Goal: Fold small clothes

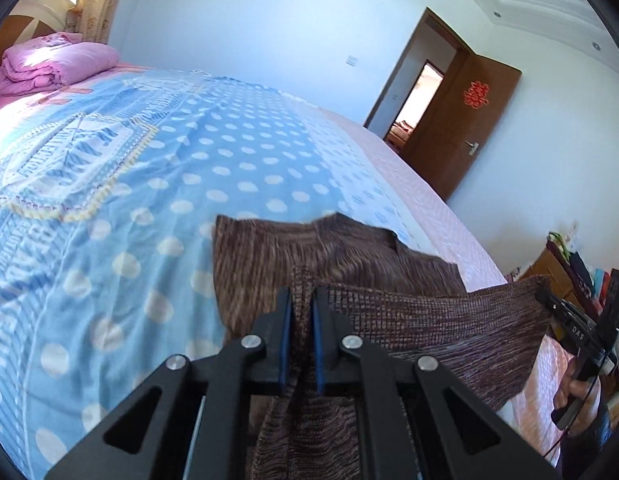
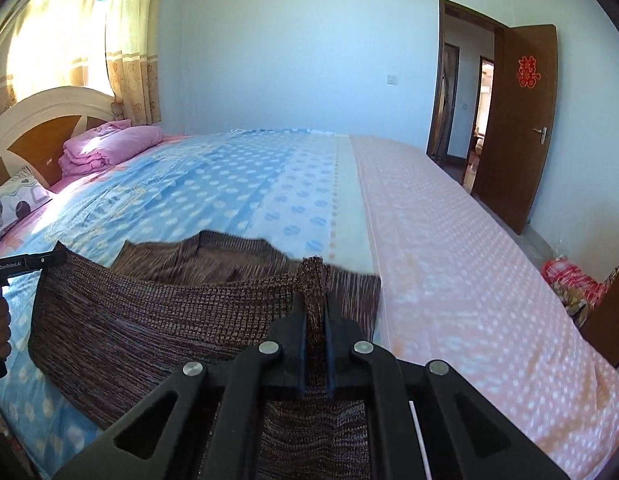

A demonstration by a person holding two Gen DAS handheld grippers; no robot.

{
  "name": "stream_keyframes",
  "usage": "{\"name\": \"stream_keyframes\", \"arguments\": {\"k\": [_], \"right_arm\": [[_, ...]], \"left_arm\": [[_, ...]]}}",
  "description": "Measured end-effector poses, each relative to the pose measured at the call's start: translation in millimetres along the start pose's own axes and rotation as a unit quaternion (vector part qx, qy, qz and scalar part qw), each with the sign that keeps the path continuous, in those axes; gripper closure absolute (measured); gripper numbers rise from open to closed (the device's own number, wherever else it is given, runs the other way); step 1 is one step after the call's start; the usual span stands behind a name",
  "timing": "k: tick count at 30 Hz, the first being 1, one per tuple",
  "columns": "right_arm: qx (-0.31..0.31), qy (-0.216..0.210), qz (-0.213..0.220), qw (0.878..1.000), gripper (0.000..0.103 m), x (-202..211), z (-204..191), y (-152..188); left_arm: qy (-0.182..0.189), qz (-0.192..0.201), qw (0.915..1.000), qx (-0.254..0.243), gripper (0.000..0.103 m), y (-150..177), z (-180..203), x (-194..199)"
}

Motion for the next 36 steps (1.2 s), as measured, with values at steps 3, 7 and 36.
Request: {"name": "stream_keyframes", "arguments": {"k": [3, 7, 36], "right_arm": [[-0.003, 0.014, 0.01, 1.0, 0.096, -25, 4, -30], [-0.016, 0.029, 0.011, 0.999, 0.096, -66, 8, -58], [-0.118, 0.033, -0.061, 0.991, 0.07, -67, 35, 25]], "left_arm": [[-0.008, 0.009, 0.9998, 0.014, 0.093, -25, -7, -7], [-0.008, 0.02, 0.9988, 0.045, 0.093, -62, -23, -28], [-0.138, -0.021, 0.9901, -0.009, 0.035, -42, -16, -75]]}}
Point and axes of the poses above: each gripper's, at about its wrist camera, not at the fingertips, and x roughly against the way its jaws point, z to its right, y to its underside, the point moved 5 cm from there along -x, roughly the way its jaws point, and after that the axes turned 10 degrees about -z, right-handed, at the moved point
